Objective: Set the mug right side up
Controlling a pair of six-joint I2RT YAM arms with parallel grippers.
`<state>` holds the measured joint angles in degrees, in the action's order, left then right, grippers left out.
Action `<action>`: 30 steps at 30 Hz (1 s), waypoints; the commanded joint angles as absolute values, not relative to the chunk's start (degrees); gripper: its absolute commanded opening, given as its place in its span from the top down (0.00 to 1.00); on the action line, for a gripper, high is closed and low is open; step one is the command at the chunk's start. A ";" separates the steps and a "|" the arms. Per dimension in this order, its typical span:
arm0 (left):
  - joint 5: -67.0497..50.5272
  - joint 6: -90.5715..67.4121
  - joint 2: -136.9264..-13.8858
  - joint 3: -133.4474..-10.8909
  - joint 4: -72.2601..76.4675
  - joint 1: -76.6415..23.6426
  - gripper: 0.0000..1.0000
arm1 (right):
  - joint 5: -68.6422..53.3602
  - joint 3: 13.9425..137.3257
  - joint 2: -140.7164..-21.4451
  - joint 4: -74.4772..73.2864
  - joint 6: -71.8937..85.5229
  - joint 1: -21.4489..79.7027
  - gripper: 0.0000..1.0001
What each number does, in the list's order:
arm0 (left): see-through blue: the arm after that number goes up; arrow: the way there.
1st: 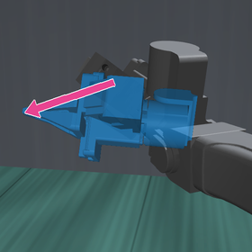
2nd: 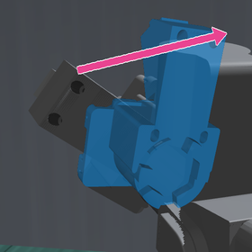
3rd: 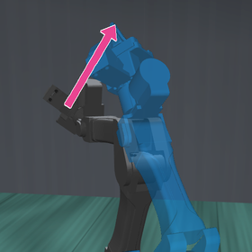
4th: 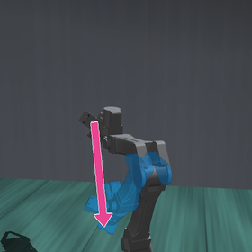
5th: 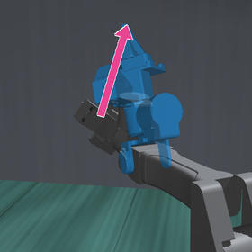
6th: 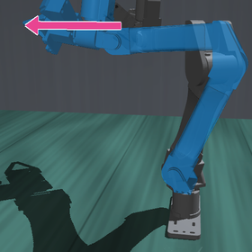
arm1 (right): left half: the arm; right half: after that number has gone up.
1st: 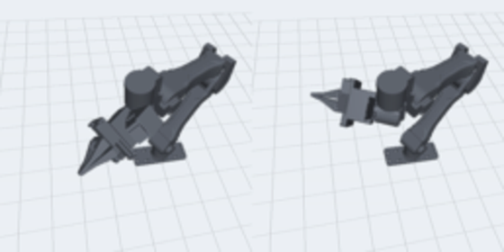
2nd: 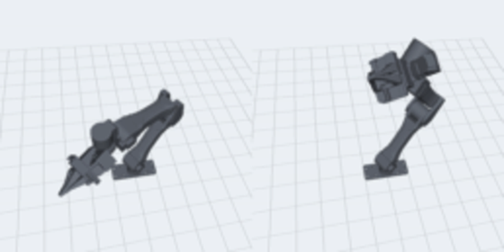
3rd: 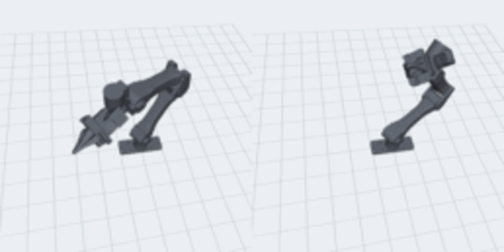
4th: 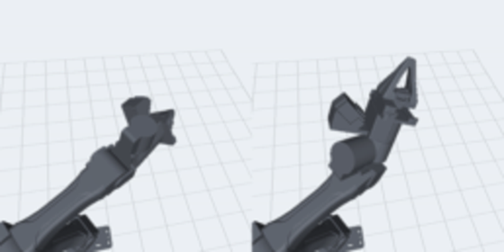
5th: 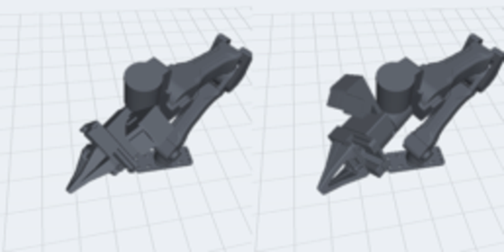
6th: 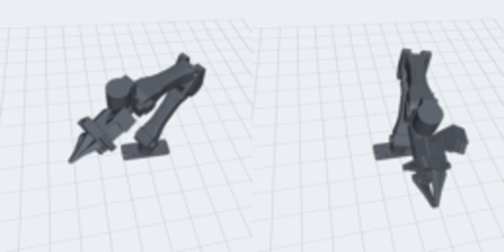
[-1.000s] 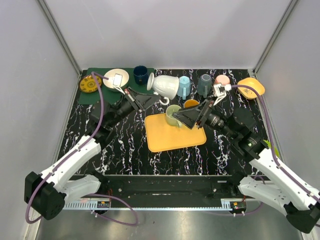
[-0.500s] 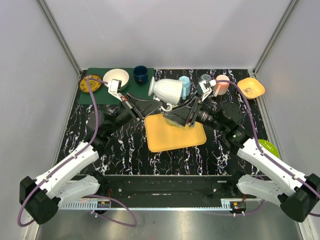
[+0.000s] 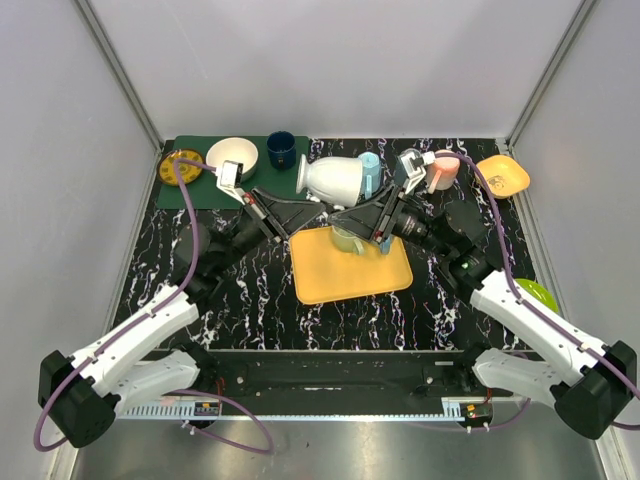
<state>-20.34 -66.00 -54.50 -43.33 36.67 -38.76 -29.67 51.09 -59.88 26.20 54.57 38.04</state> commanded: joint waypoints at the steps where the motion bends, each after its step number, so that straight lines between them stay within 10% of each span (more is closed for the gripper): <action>1: -20.30 -66.09 -53.00 -43.33 44.74 -39.99 1.00 | -29.79 53.96 -61.08 32.34 56.51 37.09 0.51; 19: -20.48 -65.83 -54.40 -41.22 46.41 -43.42 1.00 | -30.14 54.22 -66.00 45.61 64.42 36.04 0.59; 30: -20.30 -65.04 -53.88 -39.55 47.29 -43.95 1.00 | -32.87 54.23 -66.36 42.98 63.55 35.42 1.00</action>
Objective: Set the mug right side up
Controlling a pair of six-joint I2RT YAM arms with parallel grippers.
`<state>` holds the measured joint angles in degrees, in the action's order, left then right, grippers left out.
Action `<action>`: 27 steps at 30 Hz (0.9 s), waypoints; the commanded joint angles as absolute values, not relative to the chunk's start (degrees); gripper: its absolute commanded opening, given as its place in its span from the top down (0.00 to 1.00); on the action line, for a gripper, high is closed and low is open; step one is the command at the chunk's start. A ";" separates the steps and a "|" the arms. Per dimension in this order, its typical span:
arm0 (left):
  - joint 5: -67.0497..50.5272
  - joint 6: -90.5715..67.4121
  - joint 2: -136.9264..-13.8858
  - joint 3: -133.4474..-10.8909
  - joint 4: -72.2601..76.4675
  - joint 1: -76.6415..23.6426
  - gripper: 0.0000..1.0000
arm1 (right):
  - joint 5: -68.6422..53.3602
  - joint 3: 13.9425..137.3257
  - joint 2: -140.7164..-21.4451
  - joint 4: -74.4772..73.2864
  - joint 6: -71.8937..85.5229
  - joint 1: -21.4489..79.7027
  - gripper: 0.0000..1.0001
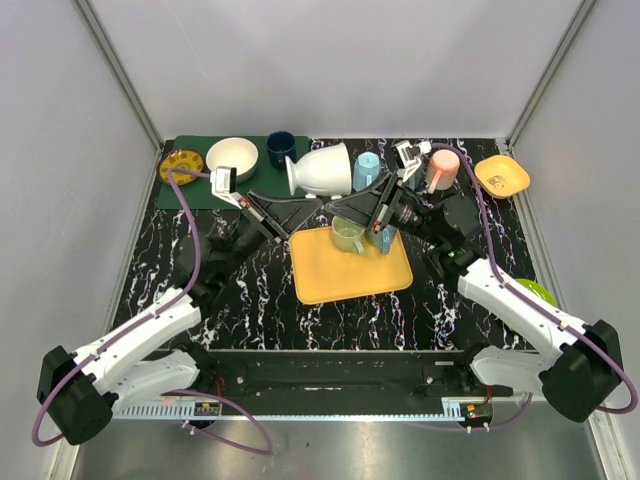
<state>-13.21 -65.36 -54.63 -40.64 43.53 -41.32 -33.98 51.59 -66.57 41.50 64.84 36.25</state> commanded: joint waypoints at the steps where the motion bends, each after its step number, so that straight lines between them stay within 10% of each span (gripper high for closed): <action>1: -19.95 -64.52 -53.53 -39.29 47.20 -43.95 1.00 | -33.13 54.66 -66.18 41.76 62.85 35.42 1.00; 4: -17.85 -62.76 -50.81 -37.97 45.53 -43.95 0.82 | -32.00 54.41 -63.73 34.66 58.72 35.33 1.00; 6: -15.48 -61.44 -49.23 -37.53 42.64 -43.86 0.45 | -31.03 54.67 -61.53 31.13 55.12 35.33 1.00; 9: -11.61 -57.67 -44.84 -37.35 34.91 -43.16 0.29 | -30.85 55.28 -59.51 26.20 52.30 35.07 1.00; 27: 18.19 -49.39 -19.25 -29.70 -7.28 -42.19 0.23 | -3.18 74.77 -74.51 -24.95 23.56 44.55 1.00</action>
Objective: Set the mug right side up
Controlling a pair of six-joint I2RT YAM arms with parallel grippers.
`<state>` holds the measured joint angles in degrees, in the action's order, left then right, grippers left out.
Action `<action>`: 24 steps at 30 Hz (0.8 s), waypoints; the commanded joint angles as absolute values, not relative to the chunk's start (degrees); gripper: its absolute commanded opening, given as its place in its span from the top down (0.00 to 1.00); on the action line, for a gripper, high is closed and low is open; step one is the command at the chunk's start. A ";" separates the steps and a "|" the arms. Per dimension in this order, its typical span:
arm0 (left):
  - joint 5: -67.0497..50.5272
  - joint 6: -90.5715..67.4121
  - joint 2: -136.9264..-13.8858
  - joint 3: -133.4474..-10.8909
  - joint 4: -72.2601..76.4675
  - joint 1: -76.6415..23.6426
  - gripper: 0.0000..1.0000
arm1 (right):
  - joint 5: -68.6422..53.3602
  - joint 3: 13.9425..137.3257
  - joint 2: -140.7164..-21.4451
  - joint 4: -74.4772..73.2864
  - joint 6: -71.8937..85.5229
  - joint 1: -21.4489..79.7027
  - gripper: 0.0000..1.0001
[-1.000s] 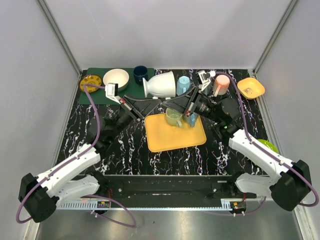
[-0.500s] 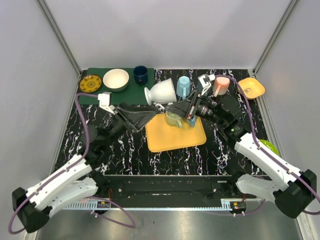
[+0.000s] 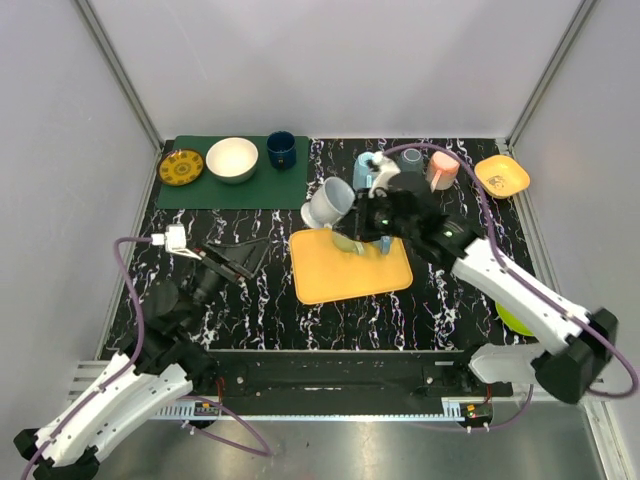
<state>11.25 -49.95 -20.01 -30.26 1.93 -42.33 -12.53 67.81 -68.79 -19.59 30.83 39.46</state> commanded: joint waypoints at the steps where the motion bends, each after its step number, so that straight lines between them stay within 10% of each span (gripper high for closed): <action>1: 18.98 -49.57 -19.60 -30.66 -10.95 -42.19 0.23 | -2.03 75.58 -77.49 -26.53 23.03 45.26 1.00; 24: 28.39 -53.70 -16.17 -31.38 -25.22 -42.19 0.24 | 18.54 83.94 -103.80 -24.27 19.25 51.06 1.00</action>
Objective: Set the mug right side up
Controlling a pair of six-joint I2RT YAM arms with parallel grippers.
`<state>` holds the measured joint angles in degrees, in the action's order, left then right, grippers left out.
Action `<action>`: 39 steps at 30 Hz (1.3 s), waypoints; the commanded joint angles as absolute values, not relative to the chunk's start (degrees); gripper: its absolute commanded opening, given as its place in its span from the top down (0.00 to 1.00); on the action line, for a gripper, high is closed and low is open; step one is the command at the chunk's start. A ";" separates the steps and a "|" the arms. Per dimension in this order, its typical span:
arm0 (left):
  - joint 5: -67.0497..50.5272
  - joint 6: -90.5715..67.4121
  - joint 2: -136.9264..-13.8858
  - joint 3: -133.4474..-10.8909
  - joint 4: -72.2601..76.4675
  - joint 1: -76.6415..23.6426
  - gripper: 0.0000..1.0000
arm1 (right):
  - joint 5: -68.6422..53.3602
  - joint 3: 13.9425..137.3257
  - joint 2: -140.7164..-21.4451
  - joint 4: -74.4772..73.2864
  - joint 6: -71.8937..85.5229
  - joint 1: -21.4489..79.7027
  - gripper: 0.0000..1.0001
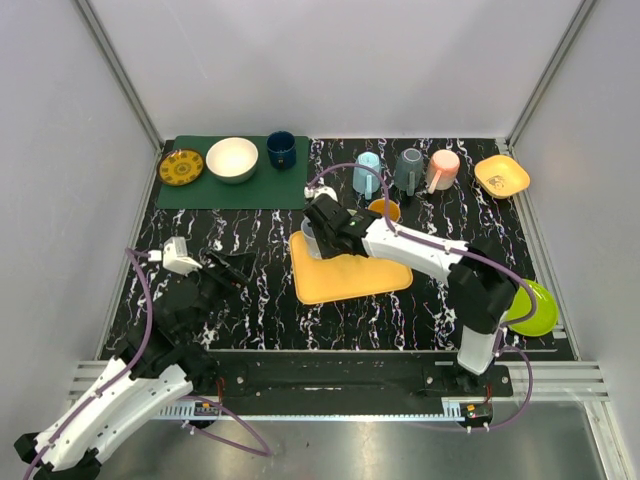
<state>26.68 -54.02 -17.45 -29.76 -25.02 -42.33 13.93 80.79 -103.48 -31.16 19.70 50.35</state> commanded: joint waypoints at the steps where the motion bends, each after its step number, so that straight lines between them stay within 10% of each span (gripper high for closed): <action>1: 28.48 -53.61 -16.08 -31.29 -25.14 -42.19 0.24 | 19.41 83.67 -104.49 -23.74 19.07 51.06 1.00; 14: 27.68 -55.11 -16.35 -29.27 -25.14 -42.27 0.24 | 22.06 82.01 -109.60 -19.78 18.72 51.06 1.00; 24: 27.16 -55.20 -18.19 -28.83 -24.79 -42.28 0.24 | 20.22 76.38 -102.94 -18.99 20.83 51.06 0.43; 33: 27.51 -53.44 -18.46 -29.44 -23.39 -42.19 0.23 | 26.53 80.23 -84.58 -28.81 18.03 50.98 0.27; 39: 26.72 -52.73 -20.74 -29.88 -20.22 -42.19 0.24 | 24.80 91.22 -85.06 -39.72 19.23 27.65 0.26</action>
<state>27.03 -54.13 -18.59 -29.08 -25.10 -42.33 23.27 85.60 -83.74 -31.81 18.37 44.69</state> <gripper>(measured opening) 0.762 0.744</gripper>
